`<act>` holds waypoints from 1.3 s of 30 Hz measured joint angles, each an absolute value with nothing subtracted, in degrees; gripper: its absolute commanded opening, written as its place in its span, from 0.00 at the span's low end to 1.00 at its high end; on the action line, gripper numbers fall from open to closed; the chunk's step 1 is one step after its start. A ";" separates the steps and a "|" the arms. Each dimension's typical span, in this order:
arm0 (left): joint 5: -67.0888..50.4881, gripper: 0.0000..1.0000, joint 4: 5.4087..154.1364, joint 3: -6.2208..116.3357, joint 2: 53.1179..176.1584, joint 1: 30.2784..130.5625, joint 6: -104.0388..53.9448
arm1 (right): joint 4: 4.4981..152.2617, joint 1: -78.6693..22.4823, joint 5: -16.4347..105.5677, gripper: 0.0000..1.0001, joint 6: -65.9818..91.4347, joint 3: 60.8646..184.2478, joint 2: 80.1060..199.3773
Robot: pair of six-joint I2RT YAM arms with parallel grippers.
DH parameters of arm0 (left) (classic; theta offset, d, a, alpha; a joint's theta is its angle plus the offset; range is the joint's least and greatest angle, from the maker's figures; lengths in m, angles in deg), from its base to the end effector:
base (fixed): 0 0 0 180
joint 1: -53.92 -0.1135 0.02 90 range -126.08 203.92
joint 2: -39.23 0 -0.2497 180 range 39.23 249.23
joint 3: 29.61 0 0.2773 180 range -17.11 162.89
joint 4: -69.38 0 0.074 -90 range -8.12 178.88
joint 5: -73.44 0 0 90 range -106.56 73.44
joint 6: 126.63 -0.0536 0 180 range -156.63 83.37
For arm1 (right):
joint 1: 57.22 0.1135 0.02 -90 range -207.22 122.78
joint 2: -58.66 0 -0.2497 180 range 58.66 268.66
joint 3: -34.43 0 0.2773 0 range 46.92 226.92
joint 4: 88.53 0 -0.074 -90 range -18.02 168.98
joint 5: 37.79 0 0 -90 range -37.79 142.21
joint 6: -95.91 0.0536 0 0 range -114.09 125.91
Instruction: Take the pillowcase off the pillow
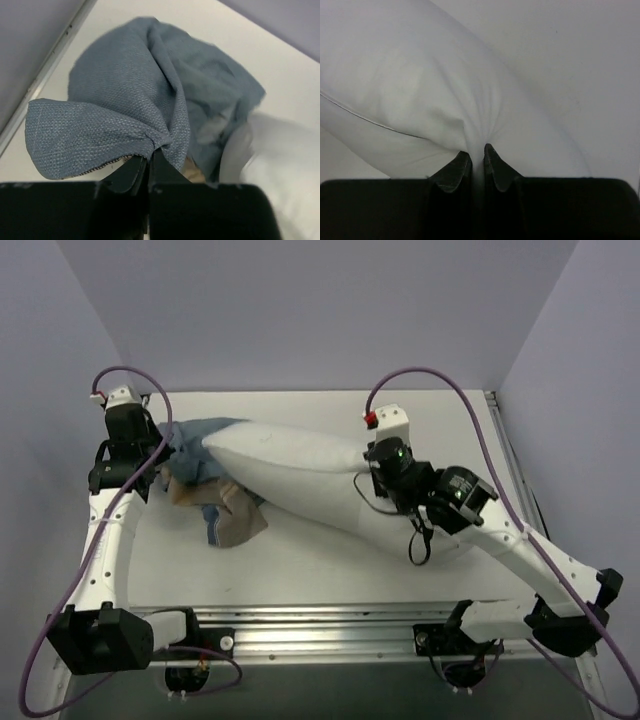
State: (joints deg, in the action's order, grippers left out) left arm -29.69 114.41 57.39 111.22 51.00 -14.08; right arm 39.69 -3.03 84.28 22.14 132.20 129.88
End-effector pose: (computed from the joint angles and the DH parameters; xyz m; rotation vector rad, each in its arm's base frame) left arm 0.3189 0.0285 0.3596 -0.5919 1.9938 0.0312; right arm 0.1961 0.2231 0.4230 -0.2930 1.9264 0.2509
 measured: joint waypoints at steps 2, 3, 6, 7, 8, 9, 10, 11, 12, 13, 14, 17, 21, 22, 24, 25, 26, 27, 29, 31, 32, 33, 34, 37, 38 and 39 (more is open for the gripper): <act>-27.70 0.03 114.41 52.27 107.20 51.27 -13.49 | 42.33 -9.32 79.50 0.00 22.36 128.46 130.28; -26.63 0.03 114.69 49.85 105.47 51.44 -13.29 | 43.34 -11.83 77.29 0.00 22.40 127.45 130.80; -23.46 0.03 115.37 42.96 101.71 51.94 -12.79 | 47.12 -17.56 71.41 0.00 22.60 126.78 132.46; -22.36 0.02 115.55 41.02 100.79 52.05 -12.51 | 48.10 -18.78 70.16 0.00 22.62 127.06 132.72; -20.77 0.03 115.77 39.03 99.92 52.27 -11.90 | 48.71 -20.03 69.07 0.00 22.64 127.76 133.20; -19.17 0.03 115.79 37.17 99.04 52.47 -11.31 | 49.24 -20.91 68.28 0.00 22.62 128.74 133.82; -17.77 0.02 115.72 35.60 98.34 52.86 -10.63 | 49.81 -21.95 67.63 0.00 22.60 129.95 134.67; -16.77 0.03 115.72 34.44 97.82 53.52 -10.02 | 50.51 -23.09 66.93 0.00 22.60 131.15 135.72; -15.65 0.03 115.55 32.97 97.14 54.61 -9.43 | 51.18 -24.34 66.56 0.00 22.62 132.55 136.88; -14.50 0.03 115.55 32.01 96.81 55.61 -8.90 | 51.71 -25.50 66.36 0.00 22.62 134.16 138.23; -13.36 0.02 115.55 31.36 96.68 56.55 -8.53 | 52.19 -26.63 66.29 0.00 22.62 135.89 139.74; -10.41 0.02 115.20 30.09 96.68 57.54 -7.46 | 53.94 -28.71 68.50 0.00 22.56 141.62 144.66; -7.15 0.03 113.84 27.79 96.60 59.70 -4.92 | 58.59 -29.06 73.44 0.00 22.10 142.88 146.60; -6.96 0.03 113.67 27.23 96.49 60.99 -4.14 | 60.54 -29.01 74.99 0.00 21.86 142.19 146.32; -6.45 0.02 113.16 26.07 95.98 63.64 -2.80 | 64.28 -28.95 77.24 0.00 21.68 139.80 145.05; -6.26 0.03 112.51 25.32 95.59 64.99 -2.04 | 66.09 -29.04 78.36 0.00 21.64 138.12 144.07; -6.17 0.03 111.96 24.60 95.20 66.39 -1.16 | 67.38 -29.04 79.30 0.00 21.59 136.28 142.91; -6.10 0.03 111.57 23.99 94.96 67.75 -0.38 | 68.58 -29.01 80.15 0.00 21.48 134.36 141.62; -5.97 0.03 110.80 23.23 94.96 70.67 1.33 | 70.20 -29.01 80.92 0.00 21.33 130.56 139.15; -6.08 0.03 109.93 23.07 95.31 74.35 3.05 | 70.59 -29.01 80.85 0.00 21.29 127.74 137.40; -6.08 0.03 109.34 23.07 95.52 76.14 3.67 | 71.03 -28.90 80.35 0.00 21.31 126.36 136.88; -6.15 0.03 108.49 23.07 95.79 77.76 4.32 | 71.99 -28.64 79.65 0.00 21.48 124.46 136.35; -6.10 0.03 107.66 23.07 96.09 79.13 4.89 | 72.58 -28.14 78.91 0.00 21.68 122.47 136.05; -6.21 0.03 105.62 23.07 97.32 81.52 6.18 | 73.98 -25.25 74.32 0.00 23.28 115.67 136.79; -6.34 0.03 104.88 23.07 98.06 81.76 6.46 | 74.16 -24.16 72.55 0.00 24.09 113.97 137.82; -6.56 0.03 104.22 23.07 98.78 81.87 6.64 | 74.99 -23.18 70.08 0.00 25.09 112.37 139.24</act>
